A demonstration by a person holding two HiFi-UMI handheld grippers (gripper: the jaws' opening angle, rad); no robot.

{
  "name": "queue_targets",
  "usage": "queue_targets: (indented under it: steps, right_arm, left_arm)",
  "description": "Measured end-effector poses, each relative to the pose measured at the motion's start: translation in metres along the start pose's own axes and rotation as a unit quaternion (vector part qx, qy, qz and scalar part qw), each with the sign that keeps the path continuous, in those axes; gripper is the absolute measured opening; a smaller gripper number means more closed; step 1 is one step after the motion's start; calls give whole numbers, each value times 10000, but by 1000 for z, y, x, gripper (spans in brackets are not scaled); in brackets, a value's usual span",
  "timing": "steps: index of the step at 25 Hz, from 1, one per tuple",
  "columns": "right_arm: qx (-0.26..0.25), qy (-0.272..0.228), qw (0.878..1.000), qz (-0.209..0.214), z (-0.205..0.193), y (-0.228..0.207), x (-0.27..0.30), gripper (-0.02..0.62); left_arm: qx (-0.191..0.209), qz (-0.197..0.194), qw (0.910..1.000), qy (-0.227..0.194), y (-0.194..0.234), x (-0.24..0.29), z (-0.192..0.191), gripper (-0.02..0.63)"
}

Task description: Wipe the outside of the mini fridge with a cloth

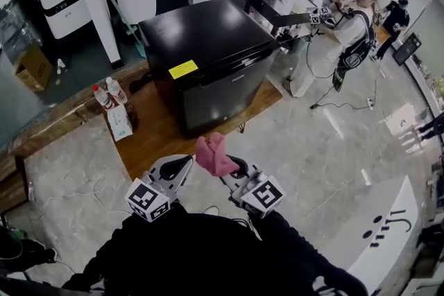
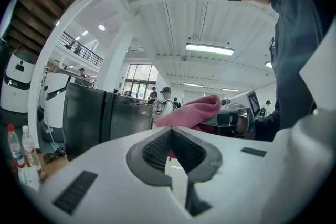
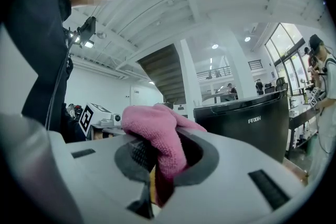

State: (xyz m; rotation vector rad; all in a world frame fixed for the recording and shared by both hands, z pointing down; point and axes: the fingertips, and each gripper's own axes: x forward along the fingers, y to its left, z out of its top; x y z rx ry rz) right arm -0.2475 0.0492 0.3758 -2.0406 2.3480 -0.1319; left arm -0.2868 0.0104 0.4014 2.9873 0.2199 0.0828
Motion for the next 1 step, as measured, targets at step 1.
queue_targets:
  steps: [1]
  right_arm:
    - [6,-21,10000,1,0,1,0,52]
  left_arm:
    - [-13,18,10000,-1,0,-1,0,6]
